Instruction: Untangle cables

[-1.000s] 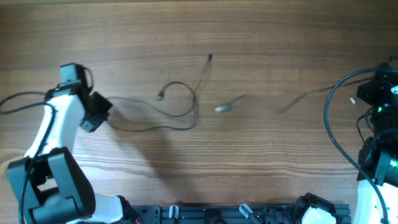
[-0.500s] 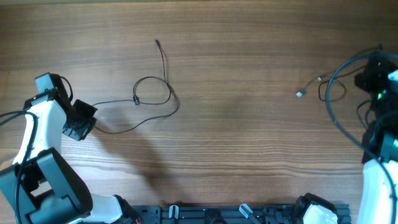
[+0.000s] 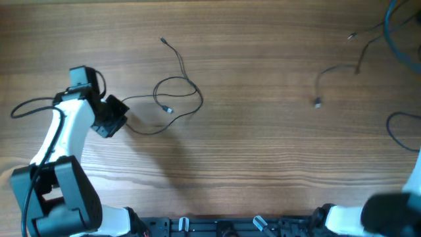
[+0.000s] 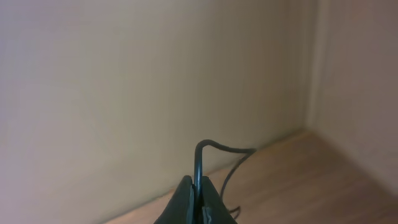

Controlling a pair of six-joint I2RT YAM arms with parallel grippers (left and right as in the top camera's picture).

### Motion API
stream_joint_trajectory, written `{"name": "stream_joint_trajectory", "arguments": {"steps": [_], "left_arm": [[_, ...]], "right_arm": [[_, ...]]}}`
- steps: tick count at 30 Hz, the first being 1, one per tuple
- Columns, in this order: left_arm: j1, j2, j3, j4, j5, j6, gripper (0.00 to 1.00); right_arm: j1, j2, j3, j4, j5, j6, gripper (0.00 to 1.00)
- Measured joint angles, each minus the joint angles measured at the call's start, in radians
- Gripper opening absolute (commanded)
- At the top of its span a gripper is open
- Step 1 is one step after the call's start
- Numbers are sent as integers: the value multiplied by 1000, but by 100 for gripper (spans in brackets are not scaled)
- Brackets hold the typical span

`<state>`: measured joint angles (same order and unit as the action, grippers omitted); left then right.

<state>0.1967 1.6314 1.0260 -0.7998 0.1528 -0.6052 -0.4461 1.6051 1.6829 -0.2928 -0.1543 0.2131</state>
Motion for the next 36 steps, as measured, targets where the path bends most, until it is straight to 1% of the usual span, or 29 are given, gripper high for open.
{"name": "stream_joint_trajectory", "arguments": {"steps": [2,5,7,10,13,21,25,28,29,30,31,33,34,36], "left_arm": [[-38,0,0,23,3,0,4],[-71,0,0,38,3,0,4],[-97,0,0,55,3,0,4],[-127,0,0,75,3,0,4],[-148,0,0,79,3,0,4],[-156,0,0,79,3,0,4],[-156,0,0,79,3,0,4],[-156,0,0,79,3,0,4],[-156,0,0,79,3,0,4],[-156,0,0,79,3,0,4],[-156,0,0,79,3,0,4],[-156,0,0,79,3,0,4],[-156,0,0,79,3,0,4],[-156,0,0,79,3,0,4]], "right_arm": [[-3,105,133,5,70,-39,4],[-13,190,241,3,114,-81,4],[-20,244,293,40,146,-103,4],[-28,298,312,82,194,-111,4],[-41,391,323,99,224,-114,4],[-67,667,322,-6,249,-113,5],[-70,771,321,-84,253,-110,13],[-70,809,320,-140,253,-108,25],[-70,815,320,-165,253,-111,31],[-70,818,320,-183,253,-108,40],[-70,819,320,-202,253,-112,52],[-70,818,321,-237,253,-106,79],[-70,817,321,-264,254,-109,98],[-70,817,321,-326,253,-108,100]]}}
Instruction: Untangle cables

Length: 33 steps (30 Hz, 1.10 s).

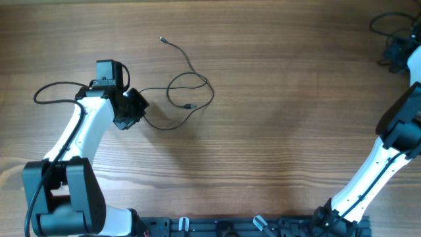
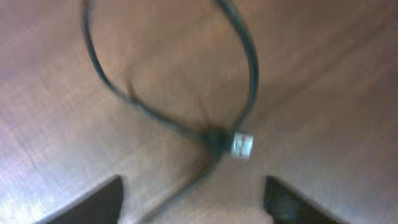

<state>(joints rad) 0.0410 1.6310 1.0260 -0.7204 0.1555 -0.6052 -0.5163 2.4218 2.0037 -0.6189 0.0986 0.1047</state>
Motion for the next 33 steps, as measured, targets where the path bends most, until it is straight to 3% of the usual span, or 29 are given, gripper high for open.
{"name": "stream_joint_trajectory", "arguments": {"steps": [8,20,28,33], "left_arm": [[0,0,0,0,0,0,4],[0,0,0,3,11,0,4],[-61,0,0,90,148,0,4],[-179,0,0,182,256,88,4]], "right_arm": [[0,-110,0,-179,9,32,100],[24,-587,0,-274,-60,304,100],[198,-653,-25,-495,-249,323,99],[333,-653,-153,-507,-279,256,100]]}}
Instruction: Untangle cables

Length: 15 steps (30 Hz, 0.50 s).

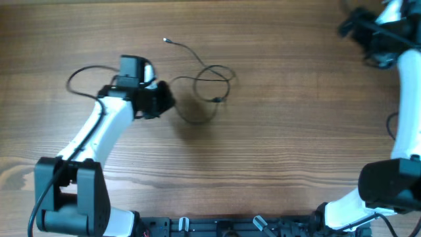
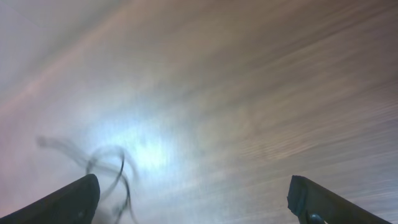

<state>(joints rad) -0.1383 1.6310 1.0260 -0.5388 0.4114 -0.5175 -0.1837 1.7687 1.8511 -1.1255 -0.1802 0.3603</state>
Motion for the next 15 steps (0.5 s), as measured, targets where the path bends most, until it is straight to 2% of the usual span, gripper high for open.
{"name": "stream_joint_trajectory", "arguments": {"steps": [3,7,10,15], "left_arm": [[-91,0,0,5,42,81,4],[-166,0,0,-18,0,125,4],[-183,0,0,-47,-82,115,4],[-180,0,0,-56,-201,63,5]], "right_arm": [[93,-1,-159,77,-8,-90,100],[169,1,-387,180,-29,-136,100],[190,3,-506,243,-67,-122,100],[191,3,-682,467,-213,-74,100]]}}
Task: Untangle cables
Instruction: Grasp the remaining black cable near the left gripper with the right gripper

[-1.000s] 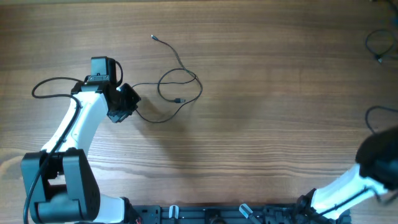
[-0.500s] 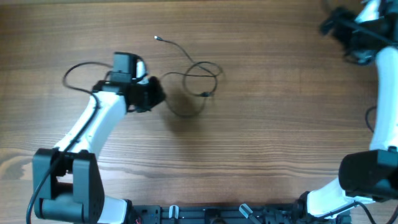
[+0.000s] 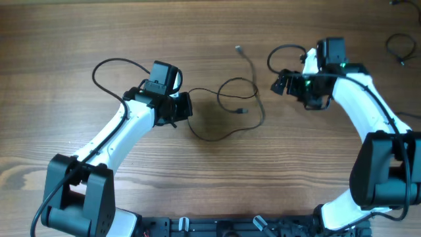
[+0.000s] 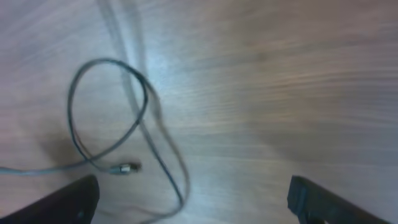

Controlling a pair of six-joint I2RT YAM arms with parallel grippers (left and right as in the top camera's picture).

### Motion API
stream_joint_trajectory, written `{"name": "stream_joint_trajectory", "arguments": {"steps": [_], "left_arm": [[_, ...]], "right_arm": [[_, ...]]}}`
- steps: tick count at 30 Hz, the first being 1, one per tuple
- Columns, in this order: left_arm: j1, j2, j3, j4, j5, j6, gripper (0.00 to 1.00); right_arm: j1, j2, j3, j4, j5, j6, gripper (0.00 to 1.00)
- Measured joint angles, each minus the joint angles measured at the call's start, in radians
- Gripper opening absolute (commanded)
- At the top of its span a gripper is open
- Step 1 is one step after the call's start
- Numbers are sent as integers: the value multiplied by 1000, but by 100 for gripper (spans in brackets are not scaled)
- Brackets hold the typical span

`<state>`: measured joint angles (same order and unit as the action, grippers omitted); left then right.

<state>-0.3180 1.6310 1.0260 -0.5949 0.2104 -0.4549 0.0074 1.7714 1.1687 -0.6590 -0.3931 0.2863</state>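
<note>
A thin black cable [image 3: 227, 135] lies at the table's middle. It curls into a loop [image 3: 237, 92], with one small plug [image 3: 243, 110] inside the loop and its other end [image 3: 238, 48] further back. My left gripper [image 3: 183, 108] is at the cable's left end, which runs into its fingers, and looks shut on it. My right gripper [image 3: 281, 82] hovers just right of the loop. In the right wrist view the right gripper [image 4: 199, 202] is wide open with nothing between its fingers [image 4: 74, 199]. The loop [image 4: 106, 112] and plug [image 4: 124, 167] lie ahead of it.
A second dark cable [image 3: 400, 47] lies coiled at the far right back corner. Each arm's own wiring arcs beside its wrist, on the left [image 3: 108, 66] and on the right [image 3: 283, 52]. Bare wooden table [image 3: 210, 184] spreads in front.
My right gripper has come from the back right corner to just right of the cable's loop, still open. The left gripper and the cable have shifted a little to the right.
First my right gripper was shut on a second cable, lifted at the right, while the left held the thin cable's end at the far left. Then the right stood open over that cable at the back right corner. The left has carried its cable to the middle.
</note>
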Motion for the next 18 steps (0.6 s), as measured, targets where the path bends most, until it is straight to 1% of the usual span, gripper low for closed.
{"name": "stream_joint_trajectory", "arguments": {"steps": [4,6,10,13,18], "left_arm": [[0,0,0,0,-24,-27,5],[0,0,0,0,-29,-32,5],[0,0,0,0,-34,-40,5],[0,0,0,0,-35,-44,5],[0,0,0,-4,-35,-45,6]], "right_arm": [[37,0,-111,190,-48,-5,100],[71,0,-138,240,-47,-15,100],[154,0,-148,307,-8,-27,100],[224,0,-148,327,84,-8,100],[285,0,-148,331,240,62,95]]}}
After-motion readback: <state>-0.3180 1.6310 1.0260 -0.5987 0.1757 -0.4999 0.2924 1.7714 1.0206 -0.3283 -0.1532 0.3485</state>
